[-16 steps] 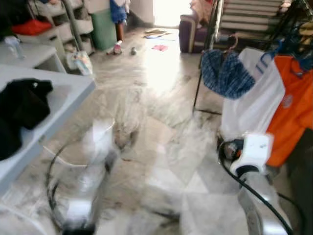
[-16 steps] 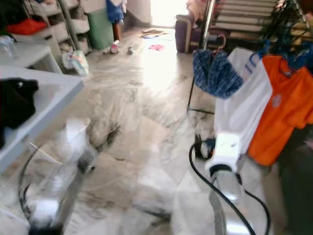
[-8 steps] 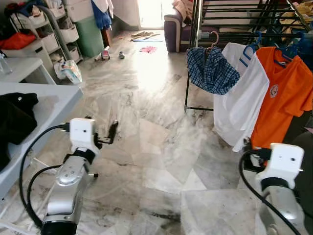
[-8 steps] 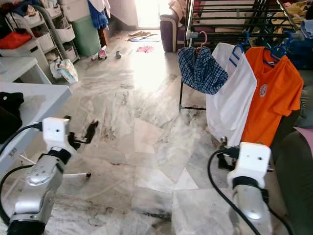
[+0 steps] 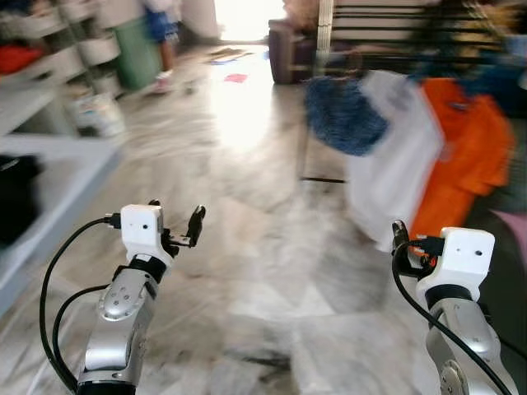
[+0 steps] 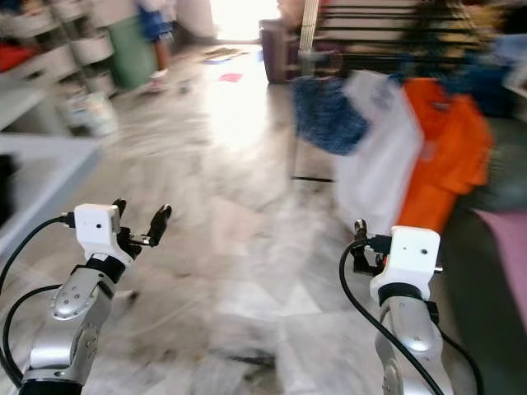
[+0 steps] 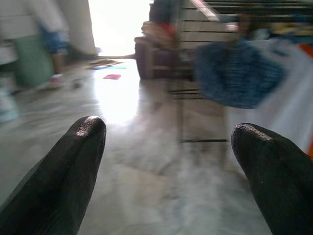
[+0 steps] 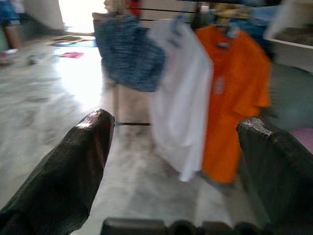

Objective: Hang hanger

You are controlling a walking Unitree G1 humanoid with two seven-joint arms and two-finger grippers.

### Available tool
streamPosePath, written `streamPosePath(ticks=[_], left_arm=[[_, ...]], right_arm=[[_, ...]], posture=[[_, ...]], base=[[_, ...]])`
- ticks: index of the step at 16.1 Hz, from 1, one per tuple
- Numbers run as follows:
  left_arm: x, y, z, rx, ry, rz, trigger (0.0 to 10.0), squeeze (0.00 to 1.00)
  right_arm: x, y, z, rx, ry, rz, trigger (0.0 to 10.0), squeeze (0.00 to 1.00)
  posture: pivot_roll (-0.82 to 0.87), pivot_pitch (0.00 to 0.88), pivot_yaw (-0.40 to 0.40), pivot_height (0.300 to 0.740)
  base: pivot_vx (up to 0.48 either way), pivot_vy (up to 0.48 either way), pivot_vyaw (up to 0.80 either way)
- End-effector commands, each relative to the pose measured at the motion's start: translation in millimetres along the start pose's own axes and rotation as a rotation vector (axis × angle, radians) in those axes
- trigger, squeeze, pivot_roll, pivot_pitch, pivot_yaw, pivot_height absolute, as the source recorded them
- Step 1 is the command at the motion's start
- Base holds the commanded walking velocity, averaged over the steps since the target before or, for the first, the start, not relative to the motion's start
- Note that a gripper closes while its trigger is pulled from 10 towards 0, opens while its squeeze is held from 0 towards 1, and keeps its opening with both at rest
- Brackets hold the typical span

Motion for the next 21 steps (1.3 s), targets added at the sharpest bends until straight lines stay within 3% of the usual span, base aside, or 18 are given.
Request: streamPosePath(ticks=[1,5,14,21], left_arm=[[-3.0,12,4.6,-0.046,-0.027,0.011,10.0,0.0],[-6.0,14,10.5,-0.046,-0.022,-0.039,10.0,0.0],[-9.3,15,13.4,-0.036,-0.012,-0.051,10.0,0.0],[-13.2,26,22.4,-0.061,-0.007,-0.024,10.0,0.0]], right_arm=[[-0.4,-1,0.3,0.006,-0.006,0.003,10.0,0.0],[2.7,0,0.9,0.007,0.011,0.018,10.0,0.0],[18.5,2,2.2,-0.007,0.081,0.027,10.0,0.0],[18.6,9,8.2,-0.029,0.075,0.043,10.0,0.0]], posture=[[-0.1,0.055,0.039,0.74],[-0.11,0.06,0.038,0.74],[-0.1,0.071,0.042,0.74],[-0.11,0.101,0.046,0.74]], base=[[0.405,0.0,-0.8],[0.458,0.0,-0.71],[0.457,0.0,0.09],[0.45,0.0,0.18]])
Point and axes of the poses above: a point about 5 cm out from each wrist's last joint towards the gripper, its own z axis pointing out of the wrist towards the gripper, its own y axis along the axis of the wrist's last joint, x = y × z, the point moved 2 cm from there along z, pointing out of the wrist towards the gripper, and after that the axes turned 14 degrees about z, right-handed, at the moved point
